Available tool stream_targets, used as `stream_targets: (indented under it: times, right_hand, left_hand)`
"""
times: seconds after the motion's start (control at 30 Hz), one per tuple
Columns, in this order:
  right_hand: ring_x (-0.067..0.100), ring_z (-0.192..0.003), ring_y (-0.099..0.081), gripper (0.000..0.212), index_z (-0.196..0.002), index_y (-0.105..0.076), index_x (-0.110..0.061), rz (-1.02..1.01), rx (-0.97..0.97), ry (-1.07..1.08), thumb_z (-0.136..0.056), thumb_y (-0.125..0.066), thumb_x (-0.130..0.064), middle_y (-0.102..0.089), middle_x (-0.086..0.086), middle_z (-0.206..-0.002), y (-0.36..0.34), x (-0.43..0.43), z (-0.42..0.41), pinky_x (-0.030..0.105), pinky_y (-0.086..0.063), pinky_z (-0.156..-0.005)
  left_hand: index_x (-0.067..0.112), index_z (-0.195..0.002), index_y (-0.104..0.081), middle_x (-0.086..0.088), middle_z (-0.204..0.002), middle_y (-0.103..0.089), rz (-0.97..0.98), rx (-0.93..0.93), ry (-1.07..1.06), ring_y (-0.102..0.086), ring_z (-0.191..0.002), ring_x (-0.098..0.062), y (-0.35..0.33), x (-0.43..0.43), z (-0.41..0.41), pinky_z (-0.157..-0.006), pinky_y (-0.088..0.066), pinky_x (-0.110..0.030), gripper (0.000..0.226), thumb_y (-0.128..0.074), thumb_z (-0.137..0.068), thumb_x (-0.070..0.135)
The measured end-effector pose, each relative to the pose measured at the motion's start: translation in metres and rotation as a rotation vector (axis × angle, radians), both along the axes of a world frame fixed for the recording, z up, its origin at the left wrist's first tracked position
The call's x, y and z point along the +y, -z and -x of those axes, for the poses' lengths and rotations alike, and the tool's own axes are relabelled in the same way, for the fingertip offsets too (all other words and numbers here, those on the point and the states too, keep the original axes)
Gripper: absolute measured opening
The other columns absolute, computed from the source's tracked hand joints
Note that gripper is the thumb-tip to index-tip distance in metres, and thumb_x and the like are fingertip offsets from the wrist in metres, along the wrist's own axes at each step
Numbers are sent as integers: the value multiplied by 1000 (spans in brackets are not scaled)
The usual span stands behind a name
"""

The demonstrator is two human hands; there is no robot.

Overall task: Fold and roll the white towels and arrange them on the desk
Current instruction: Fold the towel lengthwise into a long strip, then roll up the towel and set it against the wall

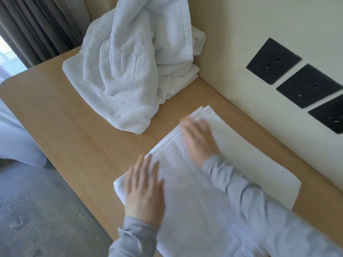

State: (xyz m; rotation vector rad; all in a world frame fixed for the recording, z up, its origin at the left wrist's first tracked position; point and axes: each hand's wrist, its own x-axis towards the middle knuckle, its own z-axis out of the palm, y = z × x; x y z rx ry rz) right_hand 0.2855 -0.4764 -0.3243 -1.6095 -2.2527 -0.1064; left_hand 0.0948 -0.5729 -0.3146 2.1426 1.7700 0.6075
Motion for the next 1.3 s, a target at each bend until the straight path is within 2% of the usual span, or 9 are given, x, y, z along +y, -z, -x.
stream_targets:
  times: [0.1,0.23,0.37,0.57,0.77,0.9,1.0,1.07,1.3]
  right_hand:
    - [19,-141,-28,47,-138,-43,-10,263,-59,-297,-94,-37,-23,-38,5,-148,18,-45,12,42,-16,-114]
    - [16,-143,-17,60,-147,-26,-16,364,-180,-140,-95,-20,-45,-25,1,-154,9,3,-55,49,-19,-115]
    - [6,-143,-11,57,-148,-20,-20,421,-59,-34,-96,-24,-42,-17,-5,-156,16,23,-79,38,-16,-118]
    - [22,-146,-9,54,-148,-16,-9,387,68,408,-101,-29,-30,-10,9,-157,4,11,-61,39,-11,-118]
    - [17,-145,-15,60,-148,-22,-17,405,-228,-295,-95,-31,-44,-22,1,-156,7,-129,-23,46,-11,-115]
    - [26,-138,-32,63,-145,-28,-12,466,-352,117,-97,-8,-49,-32,6,-151,-7,-128,-131,49,-19,-111]
    - [12,-145,5,65,-149,-2,-15,698,-354,472,-94,2,-49,0,0,-159,-9,-121,-196,42,1,-119]
    - [9,-143,14,67,-148,6,-14,668,-397,465,-91,6,-50,13,-3,-157,-11,-122,-194,39,8,-118]
    - [27,-141,-24,54,-142,-34,-2,345,-170,-40,-93,-30,-26,-30,11,-151,-15,-194,-92,46,-16,-114]
  left_hand:
    - [4,-136,-45,-16,-143,-42,162,156,117,-41,-132,-34,8,-9,-16,-110,-21,-44,62,-26,-94,46]
    - [7,-143,-35,-13,-150,-32,202,256,125,-30,-138,-32,28,-10,-6,-115,-12,-45,73,-15,-94,57]
    - [10,-145,-31,-12,-152,-29,210,253,110,-26,-141,-31,31,-9,-9,-115,-10,-46,74,-13,-93,59]
    - [12,-147,-23,-5,-154,-20,196,155,2,-17,-142,-22,25,-9,-12,-117,1,-35,74,1,-93,57]
    - [9,-148,-10,-3,-155,-6,179,166,-49,-5,-143,-15,30,-10,-16,-118,4,-32,85,8,-86,64]
    - [10,-148,-2,0,-155,2,178,217,-59,2,-143,-12,35,-11,-17,-118,6,-33,78,1,-88,59]
    - [11,-147,6,-2,-157,5,186,256,-67,9,-142,-10,34,-10,-18,-118,8,-34,78,2,-86,58]
    - [11,-146,12,-3,-157,10,189,273,-66,16,-141,-12,30,-11,-20,-117,12,-34,79,7,-83,60]
    - [-2,-143,-29,-18,-152,-25,180,124,108,-24,-140,-36,-2,-124,-106,-111,-16,-47,74,-10,-96,52]
